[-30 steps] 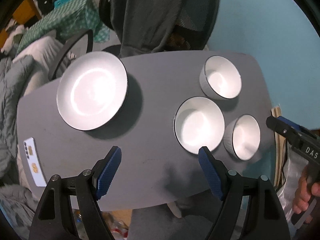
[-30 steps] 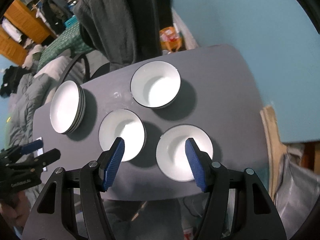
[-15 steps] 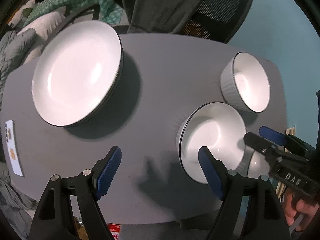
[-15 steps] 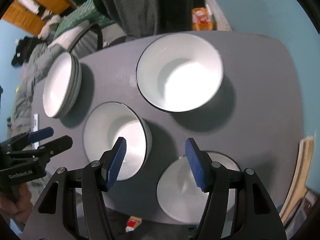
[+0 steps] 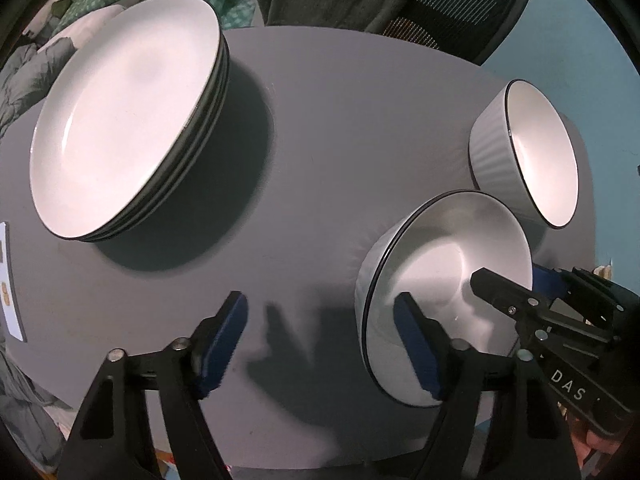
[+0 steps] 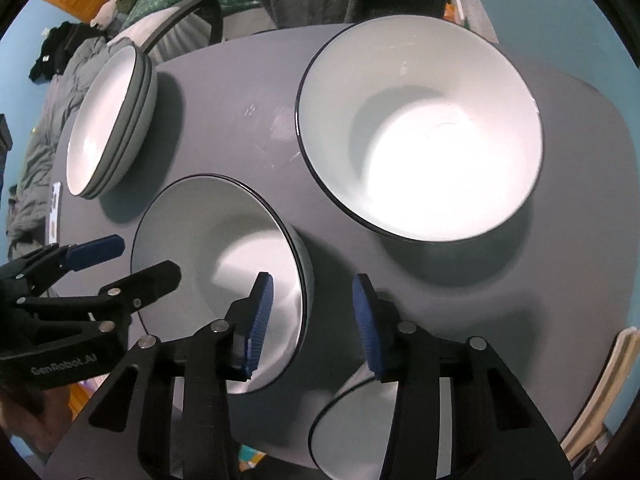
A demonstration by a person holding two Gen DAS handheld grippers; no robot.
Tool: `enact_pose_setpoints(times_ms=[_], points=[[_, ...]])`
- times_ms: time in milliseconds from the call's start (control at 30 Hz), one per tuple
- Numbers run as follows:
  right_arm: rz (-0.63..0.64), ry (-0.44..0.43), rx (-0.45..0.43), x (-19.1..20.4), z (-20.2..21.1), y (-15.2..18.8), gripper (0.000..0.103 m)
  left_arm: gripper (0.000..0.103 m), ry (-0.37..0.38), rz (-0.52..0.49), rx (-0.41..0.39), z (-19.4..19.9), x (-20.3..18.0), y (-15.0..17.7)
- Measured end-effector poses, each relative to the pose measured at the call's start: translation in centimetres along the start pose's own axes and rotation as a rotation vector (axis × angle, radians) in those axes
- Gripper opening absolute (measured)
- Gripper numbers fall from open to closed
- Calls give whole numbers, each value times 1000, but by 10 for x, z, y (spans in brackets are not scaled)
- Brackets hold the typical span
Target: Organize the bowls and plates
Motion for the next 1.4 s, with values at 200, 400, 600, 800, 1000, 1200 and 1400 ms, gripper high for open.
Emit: enact_pose_setpoints(times_ms=[200, 400, 600, 800, 1000, 1200, 1400], points=[[24, 8, -1, 2, 1, 1, 32, 57, 13, 8, 26, -7, 4, 2], [37, 24, 7, 2, -1, 3, 16, 35, 42, 7, 55, -11, 10, 10], [42, 65, 11, 2, 0, 6, 12, 19, 118, -5, 47, -10, 13, 14], [28, 86, 25, 1, 1, 0, 9, 9, 108, -37, 44, -6, 12, 18], [-15, 69, 26, -3, 10, 4, 6, 9, 93, -17, 54, 3, 12, 17], [-44, 57, 17, 5, 26, 0, 6, 9, 94, -24, 46, 23, 18, 6], [-58, 62, -14, -4, 68, -10, 6, 9, 106, -55, 17, 53, 27, -8]])
Point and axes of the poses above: each gripper's, at about its wrist camera, not at the fingertips, and z roughly against the way its jaws point, x to its left, y to its underside, the point moved 6 cm from there along -z, roughly the way its jaws point, and after that the axes turned 1 degree about -z, right-handed, at the moved point
